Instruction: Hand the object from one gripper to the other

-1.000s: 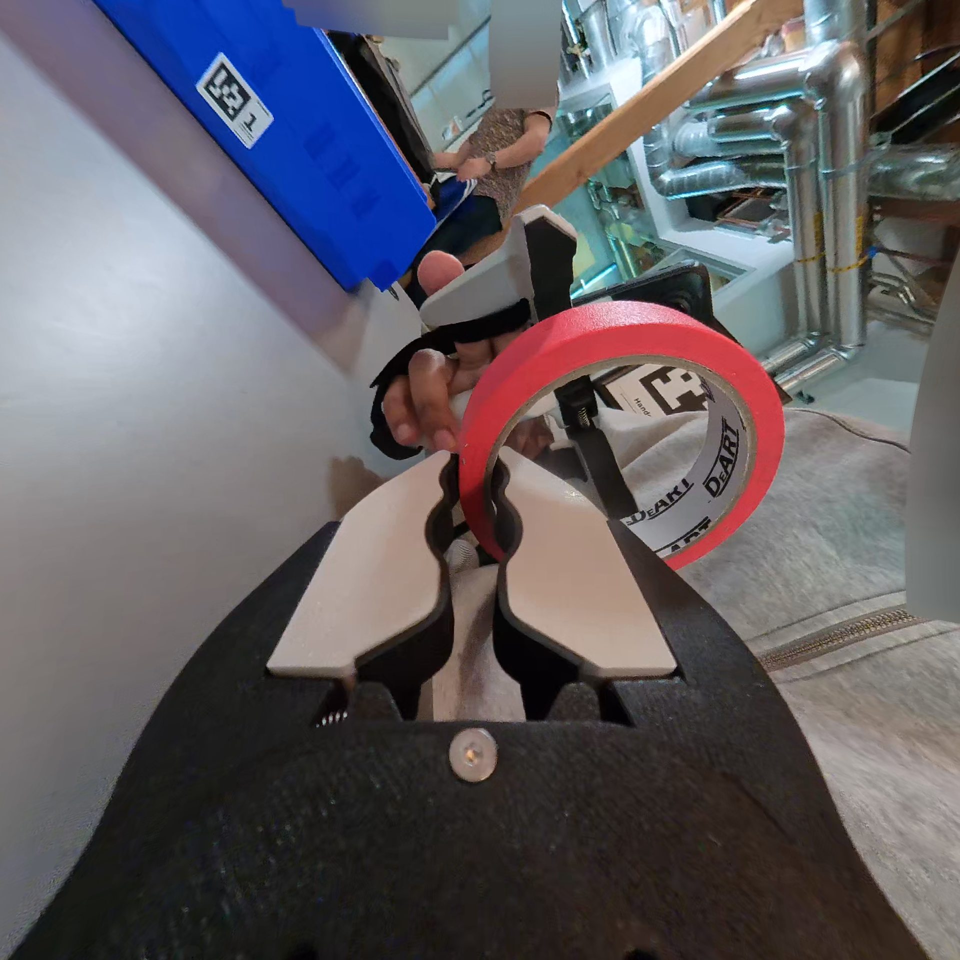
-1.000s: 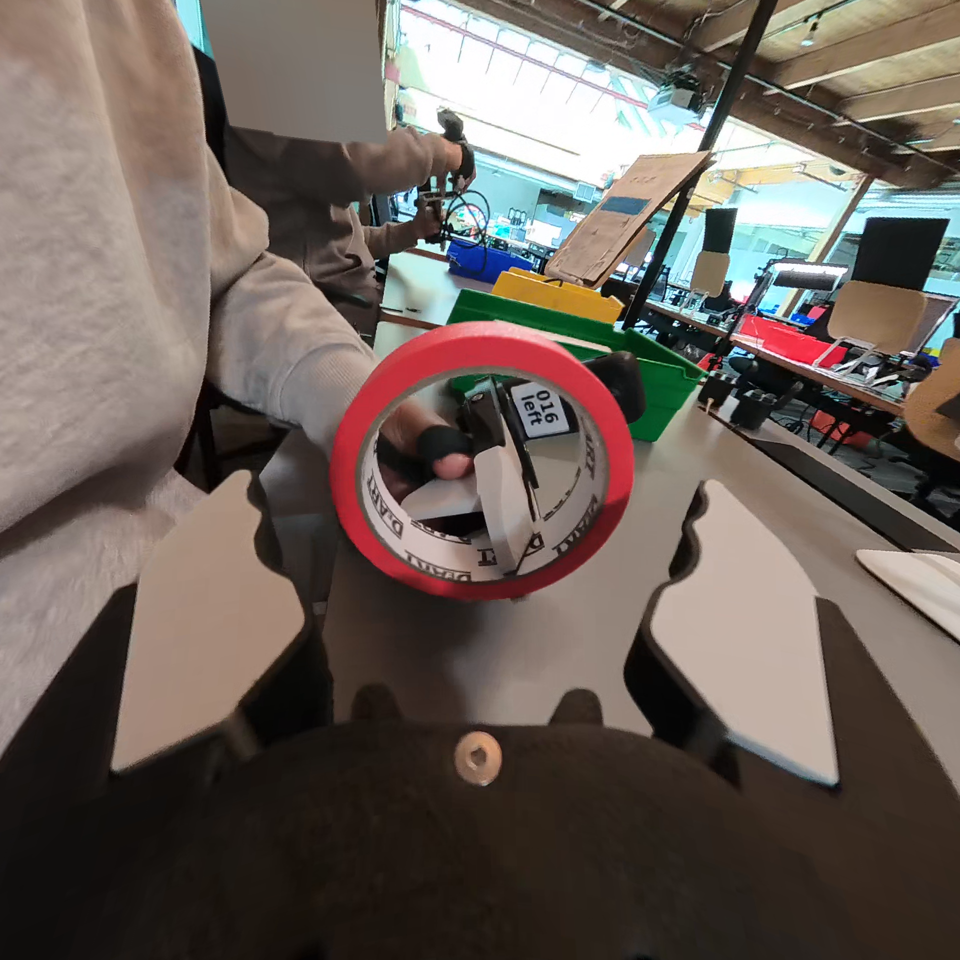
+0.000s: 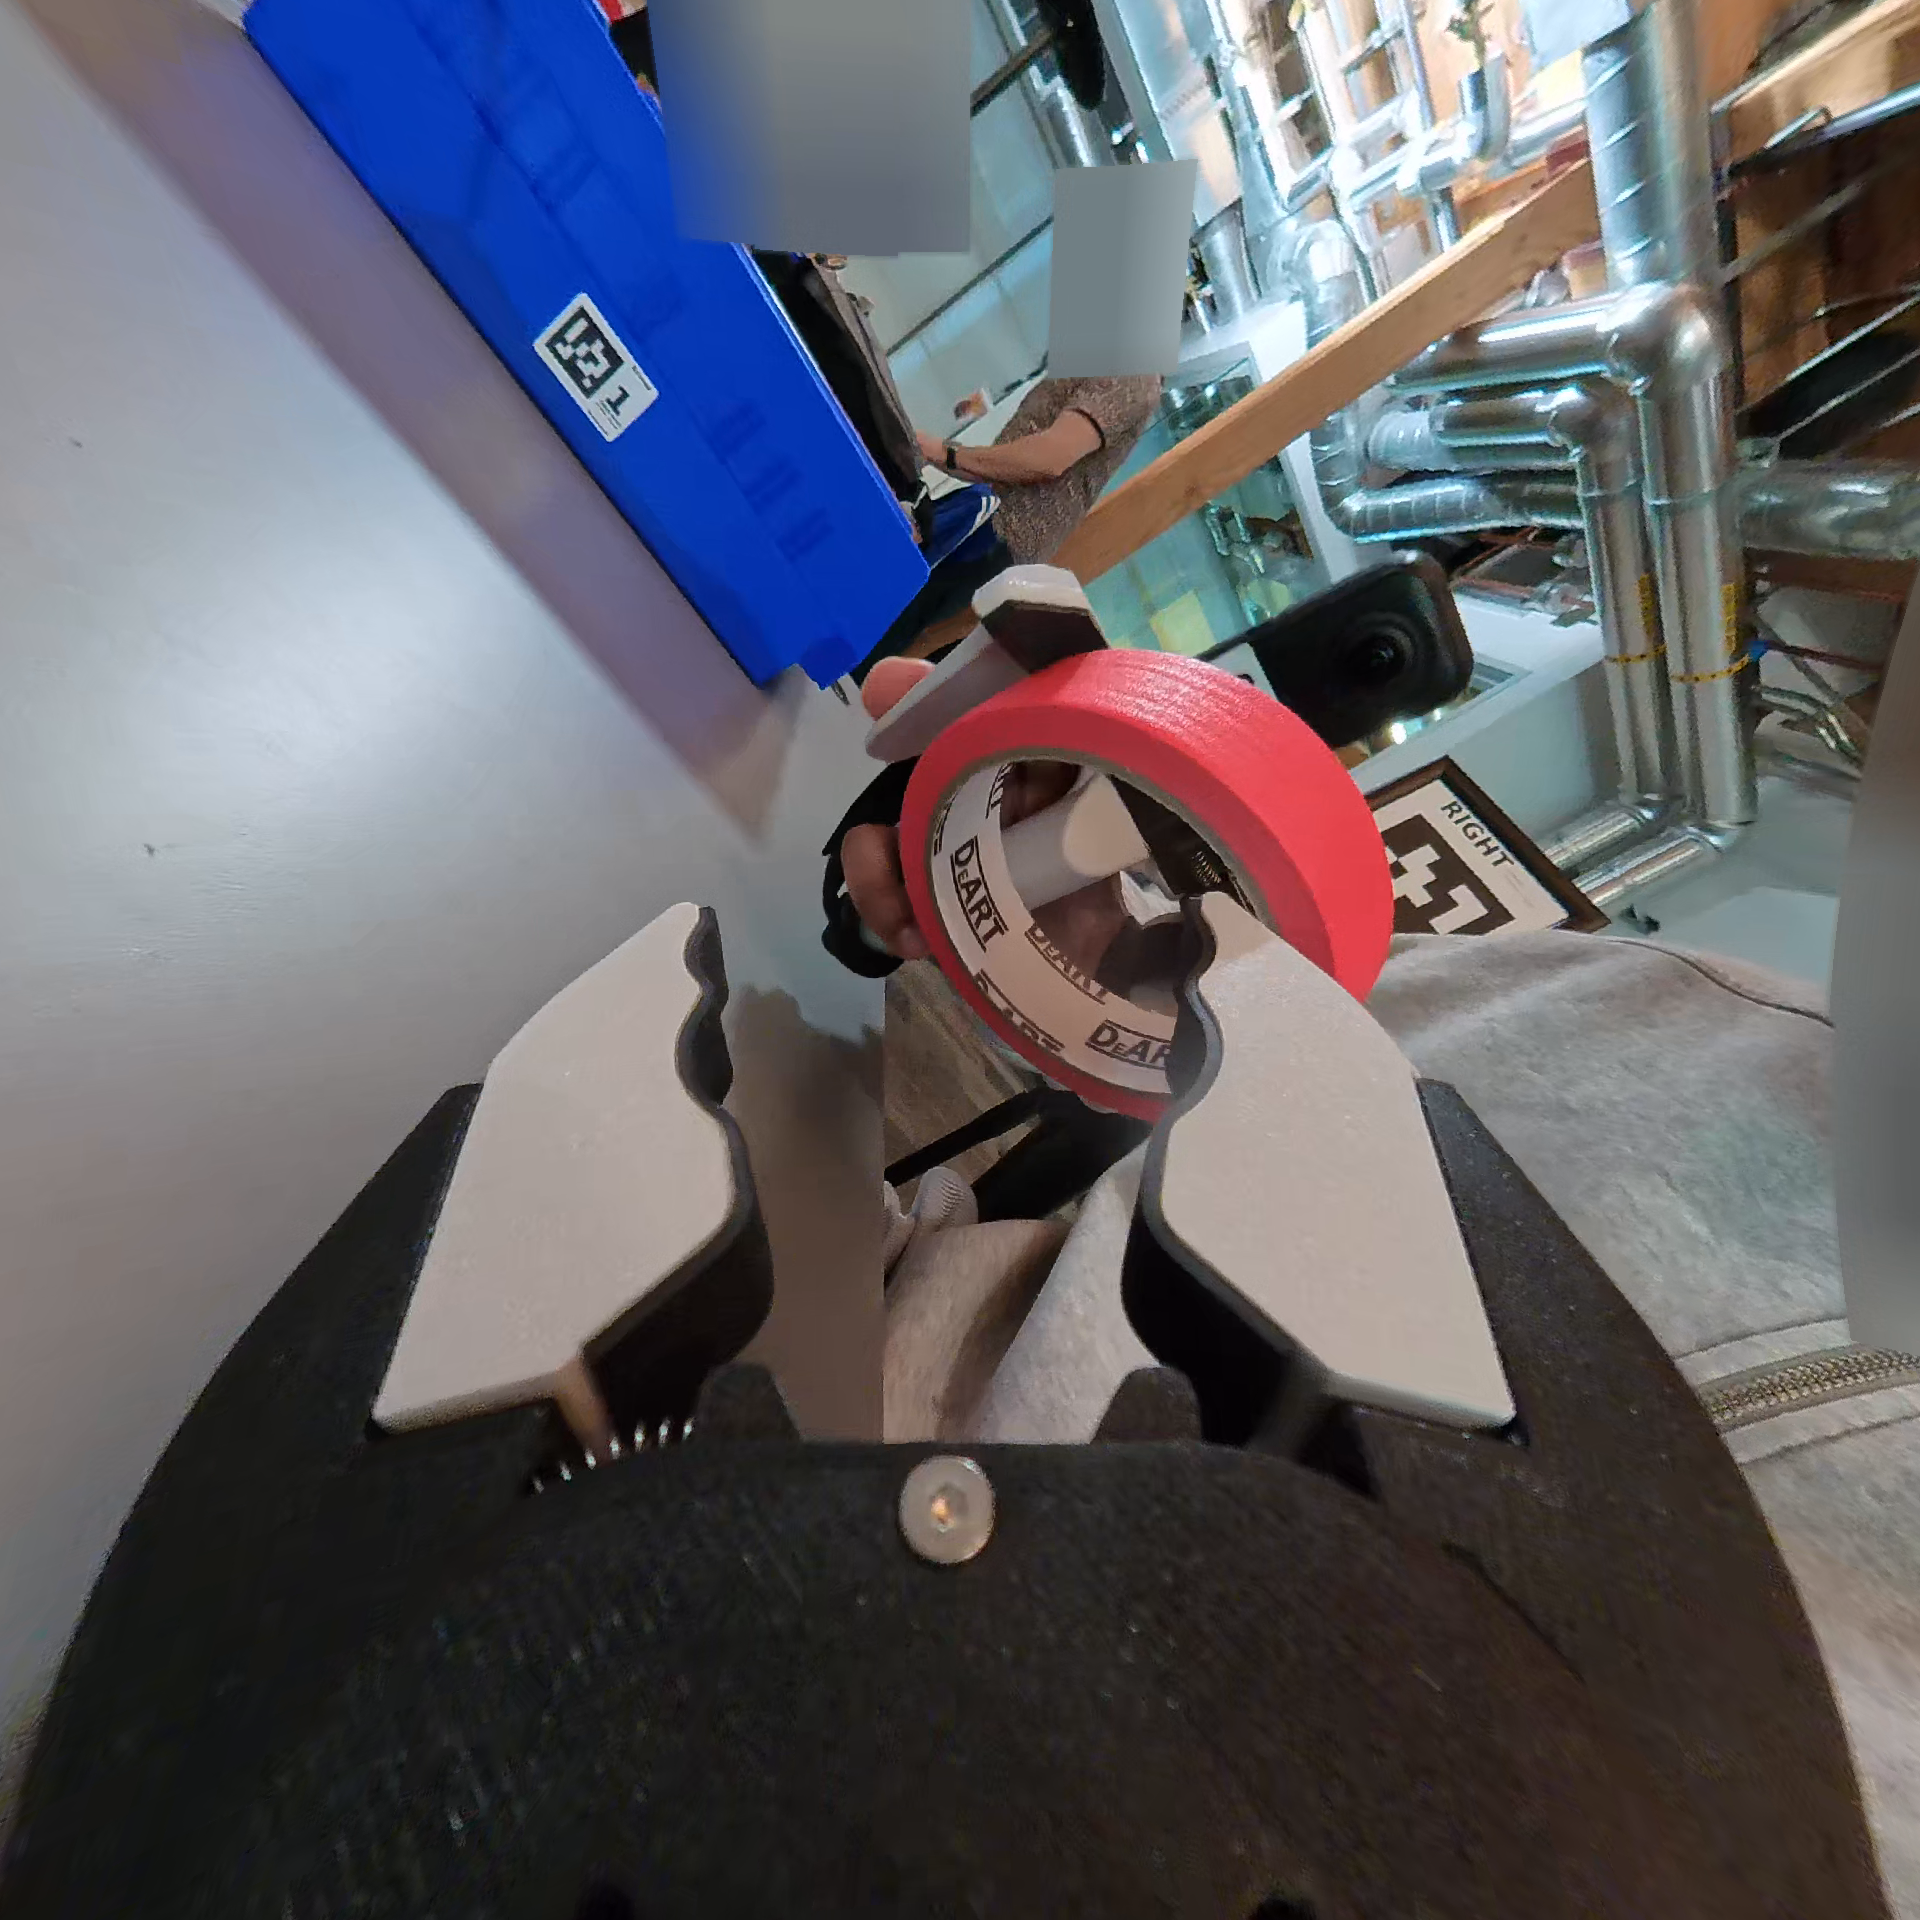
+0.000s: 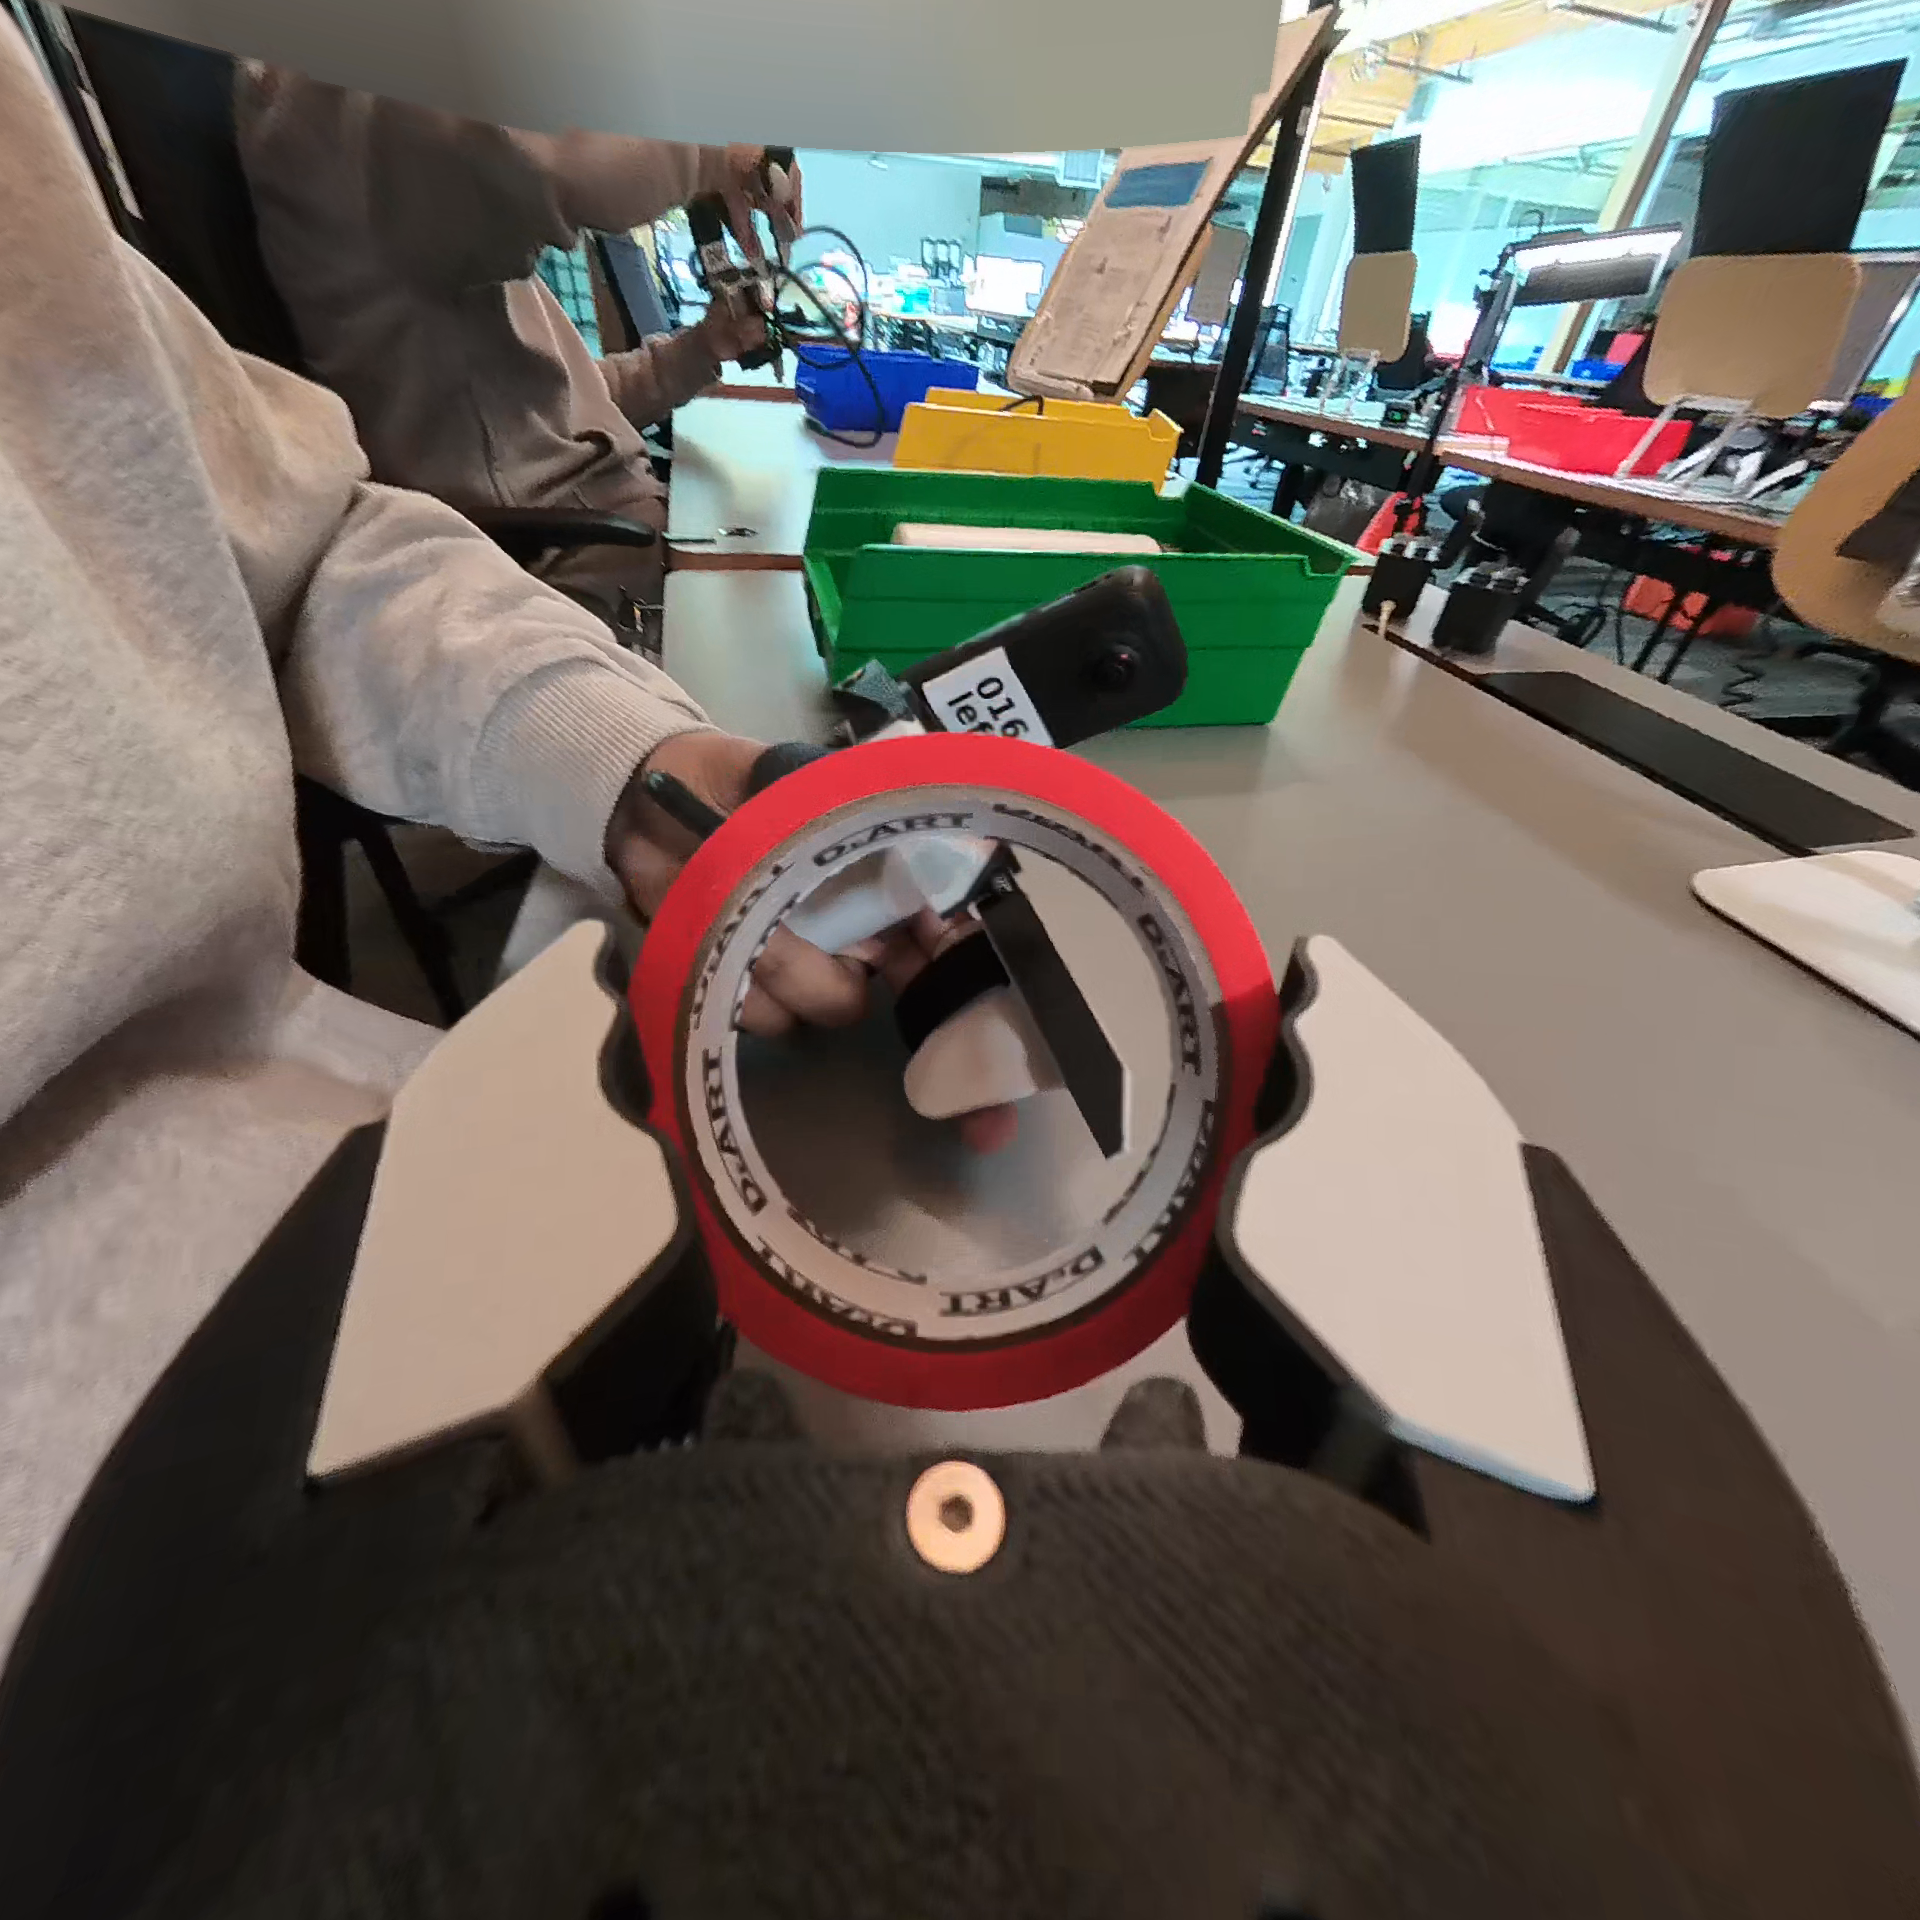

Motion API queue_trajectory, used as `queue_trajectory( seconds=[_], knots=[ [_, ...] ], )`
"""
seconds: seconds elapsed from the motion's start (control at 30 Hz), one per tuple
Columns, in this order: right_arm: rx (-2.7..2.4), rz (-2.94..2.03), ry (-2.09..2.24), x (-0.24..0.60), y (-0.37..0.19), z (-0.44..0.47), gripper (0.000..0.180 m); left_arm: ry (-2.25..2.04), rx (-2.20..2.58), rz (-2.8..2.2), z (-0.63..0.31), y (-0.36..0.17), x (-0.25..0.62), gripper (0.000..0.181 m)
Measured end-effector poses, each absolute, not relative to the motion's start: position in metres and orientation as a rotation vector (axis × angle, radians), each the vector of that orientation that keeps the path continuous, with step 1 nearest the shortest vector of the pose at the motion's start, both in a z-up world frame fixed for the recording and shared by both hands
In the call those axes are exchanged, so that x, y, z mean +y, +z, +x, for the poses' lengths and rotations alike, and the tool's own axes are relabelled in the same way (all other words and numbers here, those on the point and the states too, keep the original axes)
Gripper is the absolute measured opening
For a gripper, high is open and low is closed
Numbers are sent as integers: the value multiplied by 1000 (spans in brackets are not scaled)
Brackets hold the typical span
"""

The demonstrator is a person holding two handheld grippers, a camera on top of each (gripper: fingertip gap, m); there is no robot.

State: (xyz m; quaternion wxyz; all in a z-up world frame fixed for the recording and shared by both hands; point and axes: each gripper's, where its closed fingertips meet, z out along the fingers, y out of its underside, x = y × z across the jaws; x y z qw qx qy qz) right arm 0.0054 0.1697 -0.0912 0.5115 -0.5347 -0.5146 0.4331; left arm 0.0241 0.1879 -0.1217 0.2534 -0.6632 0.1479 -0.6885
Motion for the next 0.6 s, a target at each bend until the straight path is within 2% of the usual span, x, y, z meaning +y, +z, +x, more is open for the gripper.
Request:
queue_trajectory(
  seconds=[0.13,0.27,0.57,0.6],
  knots=[
    [-1234,-1318,957,181,-94,11,117,-1912,319,-1793,18,-122,195,79],
    [-1233,-1378,866,194,-102,18,117,-1844,246,-1735,3,-116,208,59],
    [-1373,-1452,572,202,-133,15,117,-1865,546,-1836,27,-122,172,51],
    [-1392,-1444,535,201,-135,14,117,-1816,575,-1876,29,-128,171,42]
  ],
)
